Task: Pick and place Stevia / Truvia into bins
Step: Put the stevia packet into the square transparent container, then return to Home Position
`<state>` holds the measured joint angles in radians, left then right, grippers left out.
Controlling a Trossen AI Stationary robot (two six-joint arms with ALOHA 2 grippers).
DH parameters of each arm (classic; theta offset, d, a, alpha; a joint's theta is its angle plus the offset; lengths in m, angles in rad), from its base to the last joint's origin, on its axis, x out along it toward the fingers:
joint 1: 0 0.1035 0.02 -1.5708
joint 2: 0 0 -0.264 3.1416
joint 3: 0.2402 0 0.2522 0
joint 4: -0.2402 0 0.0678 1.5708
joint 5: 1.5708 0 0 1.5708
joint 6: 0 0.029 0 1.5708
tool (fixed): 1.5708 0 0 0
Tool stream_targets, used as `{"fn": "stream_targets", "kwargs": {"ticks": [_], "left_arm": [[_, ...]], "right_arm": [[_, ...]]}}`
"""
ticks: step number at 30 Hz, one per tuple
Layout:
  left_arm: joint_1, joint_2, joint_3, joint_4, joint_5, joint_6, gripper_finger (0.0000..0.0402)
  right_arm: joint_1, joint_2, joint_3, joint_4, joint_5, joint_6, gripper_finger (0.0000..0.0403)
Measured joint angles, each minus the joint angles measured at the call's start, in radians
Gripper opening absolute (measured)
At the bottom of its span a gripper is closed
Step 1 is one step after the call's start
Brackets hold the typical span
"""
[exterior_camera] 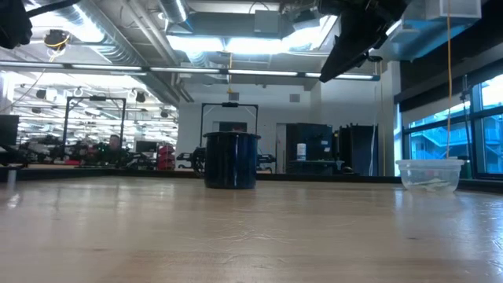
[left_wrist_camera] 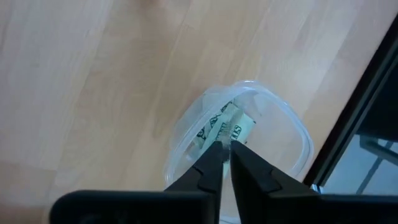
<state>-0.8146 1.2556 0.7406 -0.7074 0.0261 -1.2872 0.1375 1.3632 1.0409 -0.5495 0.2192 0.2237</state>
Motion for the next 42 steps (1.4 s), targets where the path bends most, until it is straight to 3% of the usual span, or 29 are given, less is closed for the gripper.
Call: {"fn": "stream_targets", "kwargs": {"ticks": [8,12,16,21,30,35,39,42], "left_arm": [[0.000,-0.001,0.000,0.000,0.024,-0.001,0.0077],[0.000,-0.024,0.000,-0.001,0.102,-0.034,0.0085],[0.005,-0.088,0.002,-0.007,0.060,-0.035,0.0084],[0.006,-0.214,0.005,-0.008,-0.137,-0.018,0.0074],[0.006,-0.425,0.006,-0.008,-0.643,0.099,0.0059],[0.006,-0.463,0.006,0.005,-0.725,0.112,0.0060],[0.024,-0.468,0.006,0.004,-0.917,0.165,0.0061],[0.062,-0.485,0.006,0.006,-0.953,0.203,0.0061]], "right_arm": [[0.000,0.000,0.000,-0.001,0.000,-0.014,0.0133],[0.000,0.000,0.000,0.003,-0.001,-0.048,0.0133],[0.000,-0.002,0.001,0.039,-0.002,-0.079,0.0133],[0.000,-0.064,0.001,0.036,-0.007,-0.174,0.0133],[-0.015,-0.292,0.002,-0.034,-0.043,-0.207,0.0133],[-0.020,-0.362,0.002,-0.083,-0.045,-0.142,0.0133],[-0.035,-0.375,0.002,-0.049,-0.049,-0.149,0.0133],[-0.069,-0.387,0.002,-0.024,-0.118,-0.151,0.0133]]}}
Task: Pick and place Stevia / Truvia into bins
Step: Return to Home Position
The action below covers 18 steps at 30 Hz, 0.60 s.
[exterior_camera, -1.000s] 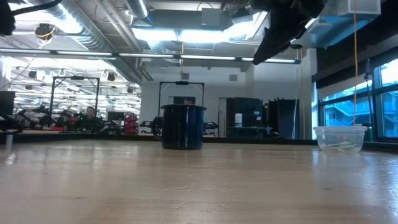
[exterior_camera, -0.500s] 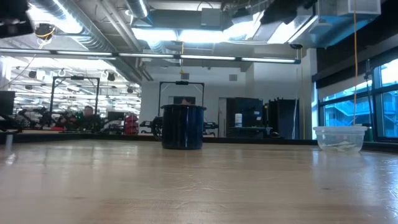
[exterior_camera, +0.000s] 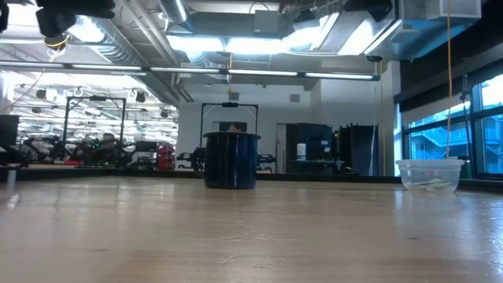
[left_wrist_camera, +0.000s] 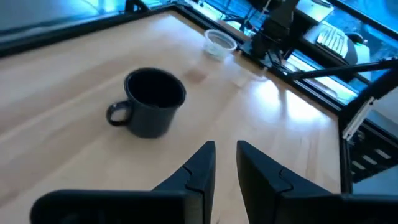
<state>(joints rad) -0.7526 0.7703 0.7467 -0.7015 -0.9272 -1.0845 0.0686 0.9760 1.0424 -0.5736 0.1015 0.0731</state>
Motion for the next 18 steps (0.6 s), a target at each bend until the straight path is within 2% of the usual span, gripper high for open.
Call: {"fn": "stream_targets", "kwargs": {"ticks": [5,11,16,18], "left_arm": [[0.081,-0.024,0.000,0.080,0.002,0.152,0.0060],[0.192,-0.037,0.000,0.279,0.020,0.463,0.0063],[0.281,-0.082,0.000,0.355,0.163,0.630,0.0063],[0.313,-0.114,0.000,0.363,0.190,0.661,0.0062]], "right_arm": [[-0.037,-0.040,0.000,0.047,-0.156,-0.030,0.0133],[-0.074,-0.170,-0.046,0.113,-0.155,-0.025,0.0133],[-0.087,-0.337,-0.168,0.189,-0.156,0.010,0.0133],[-0.087,-0.396,-0.207,0.194,-0.156,0.023,0.0133]]}}
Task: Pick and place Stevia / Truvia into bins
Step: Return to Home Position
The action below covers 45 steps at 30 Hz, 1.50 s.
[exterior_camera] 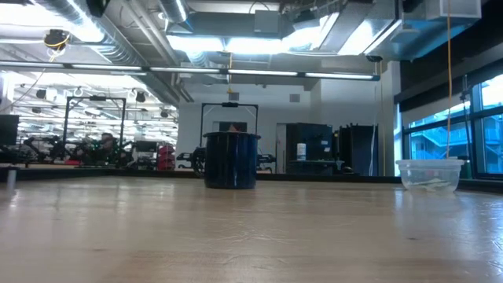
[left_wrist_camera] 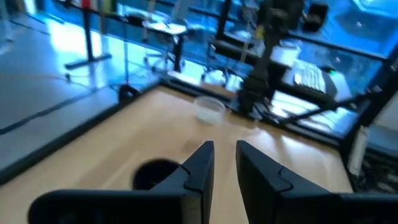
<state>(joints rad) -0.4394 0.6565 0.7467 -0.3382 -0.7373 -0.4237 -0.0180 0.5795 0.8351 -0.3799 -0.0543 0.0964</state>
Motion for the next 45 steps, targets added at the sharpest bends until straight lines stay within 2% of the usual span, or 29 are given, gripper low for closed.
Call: {"fn": "stream_targets", "kwargs": {"ticks": [6,13,16,25,31,37,45], "left_arm": [[0.077,-0.085,-0.005,-0.001,-0.008,0.088,0.0063],[0.171,-0.160,-0.005,-0.002,0.119,0.186,0.0065],[0.221,-0.193,-0.005,-0.003,0.130,0.209,0.0065],[0.360,-0.297,-0.006,-0.032,0.155,0.285,0.0061],[0.405,-0.360,-0.013,-0.065,0.184,0.299,0.0065],[0.416,-0.462,-0.181,0.099,0.227,0.347,0.0062],[0.416,-0.628,-0.362,0.157,0.238,0.351,0.0065]], "right_arm": [[0.000,-0.155,-0.090,0.017,0.001,0.003,0.0133],[0.000,-0.330,-0.147,-0.003,0.008,-0.021,0.0133],[0.000,-0.386,-0.160,-0.014,0.008,-0.024,0.0133],[0.000,-0.453,-0.170,-0.028,0.008,-0.030,0.0133],[0.000,-0.454,-0.170,-0.055,0.009,-0.029,0.0133],[0.000,-0.454,-0.170,-0.058,0.009,-0.042,0.0133],[0.000,-0.454,-0.170,-0.057,0.011,-0.047,0.0133]]}}
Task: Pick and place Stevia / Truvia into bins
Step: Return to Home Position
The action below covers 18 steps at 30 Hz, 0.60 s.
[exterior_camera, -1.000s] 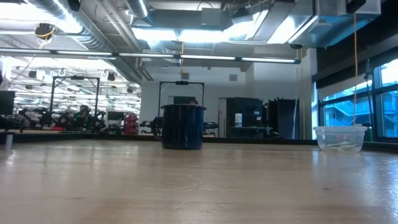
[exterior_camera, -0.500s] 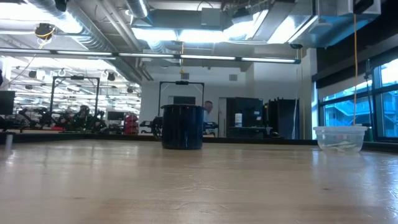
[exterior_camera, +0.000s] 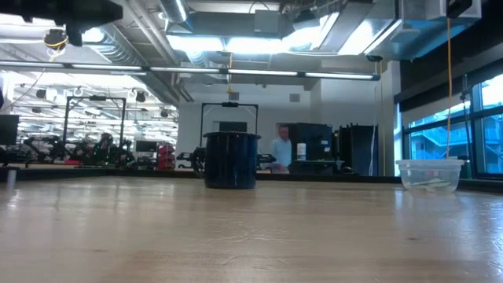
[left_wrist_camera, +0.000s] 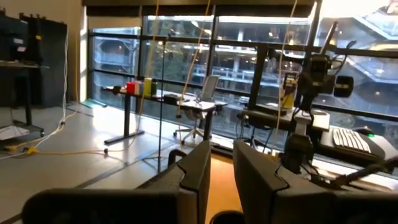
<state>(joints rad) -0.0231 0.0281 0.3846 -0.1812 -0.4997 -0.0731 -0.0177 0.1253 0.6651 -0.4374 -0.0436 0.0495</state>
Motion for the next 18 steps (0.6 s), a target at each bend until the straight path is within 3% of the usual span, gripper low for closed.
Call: {"fn": "stream_targets", "kwargs": {"ticks": [13,18], "left_arm": [[0.000,-0.026,-0.096,0.009,0.002,-0.022,0.0065],[0.000,-0.027,-0.160,0.107,0.027,-0.008,0.0063]], "right_arm": [[0.000,0.001,0.000,-0.017,-0.001,0.020,0.0133],[0.000,0.001,0.000,-0.040,-0.001,0.019,0.0133]]}}
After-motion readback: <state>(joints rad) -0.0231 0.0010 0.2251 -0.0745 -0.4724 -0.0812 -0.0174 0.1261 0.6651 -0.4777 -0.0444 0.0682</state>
